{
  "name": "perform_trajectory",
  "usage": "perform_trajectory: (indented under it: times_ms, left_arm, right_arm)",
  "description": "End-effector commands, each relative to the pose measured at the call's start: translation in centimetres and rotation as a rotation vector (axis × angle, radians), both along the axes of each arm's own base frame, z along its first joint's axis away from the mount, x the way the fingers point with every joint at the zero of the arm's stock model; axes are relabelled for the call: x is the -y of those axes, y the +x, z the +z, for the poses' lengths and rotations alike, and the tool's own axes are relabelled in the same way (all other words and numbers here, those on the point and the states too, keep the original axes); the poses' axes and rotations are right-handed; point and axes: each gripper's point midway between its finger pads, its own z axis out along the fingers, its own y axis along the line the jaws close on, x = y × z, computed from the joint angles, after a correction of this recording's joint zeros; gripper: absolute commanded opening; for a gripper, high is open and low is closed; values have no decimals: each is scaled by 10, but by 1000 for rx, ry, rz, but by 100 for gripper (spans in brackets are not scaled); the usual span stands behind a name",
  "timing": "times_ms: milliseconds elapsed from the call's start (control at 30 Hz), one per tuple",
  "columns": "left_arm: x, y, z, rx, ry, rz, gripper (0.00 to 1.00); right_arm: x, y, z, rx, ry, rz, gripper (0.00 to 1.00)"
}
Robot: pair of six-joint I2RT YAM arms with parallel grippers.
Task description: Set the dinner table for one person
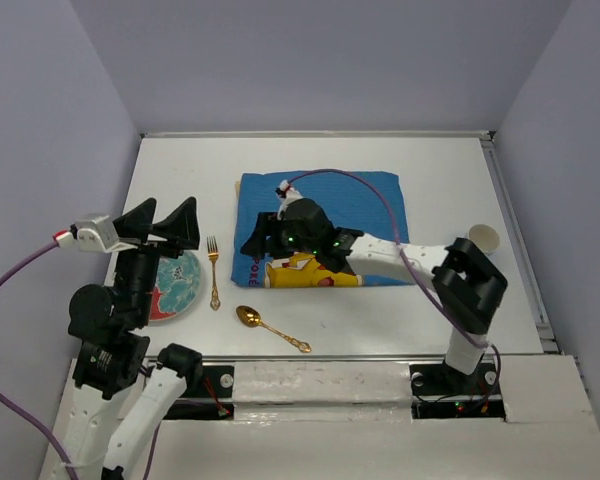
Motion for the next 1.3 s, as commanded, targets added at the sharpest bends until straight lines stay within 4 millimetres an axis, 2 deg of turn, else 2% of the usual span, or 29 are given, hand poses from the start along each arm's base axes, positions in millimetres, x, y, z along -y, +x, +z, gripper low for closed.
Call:
perform_trajectory:
  times_ms: [0,33,133,167,267,300,333,367,400,467,567,600,933,967,1100,1200,1267]
  left_arm:
    - [-20,0,-5,47,66,116,99]
    - [-22,3,-13,39,69,132,99]
    - [-24,2,-20,54,44,142,99]
    - [-25,-1,-19,66,29,137,99]
    - [-22,0,-25,70,16,118,99]
    - [-21,0,-25,74,17,115,99]
    - [-21,1,-27,70,18,113,99]
    - [-20,1,-27,70,19,107,99]
    - [-20,0,-26,73,19,105,99]
    - [-19,-2,-25,81,21,98,99]
    - [-16,-6,-24,93,26,81,99]
    - [-15,-7,-23,98,26,74,99]
    - [-18,-9,-21,105,21,84,99]
    - [-18,-10,-21,107,19,84,99]
    - [-18,-9,-21,104,23,86,99]
    - [-17,-8,-22,102,24,81,99]
    - [-17,-9,-21,106,21,78,99]
  right_arm:
    - [-66,4,35,72,122,21,66]
    - [-85,3,26,69,120,36,64]
    - [-107,4,4,30,105,50,64]
    - [-121,2,-8,19,99,66,61]
    - [-143,-7,-23,29,79,96,61]
    - [-149,-11,-46,17,36,106,61]
    - [-156,-5,-37,29,53,97,61]
    - [-158,-4,-54,3,25,94,61]
    - [-161,-3,-47,11,39,94,61]
    - [-164,-1,-61,-4,20,86,61]
    - [-165,3,-62,2,11,71,61]
    - [-166,-2,-66,-3,-1,76,61]
    - [-172,-1,-100,-72,-34,61,61]
    - [-174,-6,-108,-84,-50,62,61]
    - [-169,5,-115,-61,-80,1,57]
    - [-175,2,-129,-85,-82,25,53]
    - [-184,-4,-125,-102,-55,65,49]
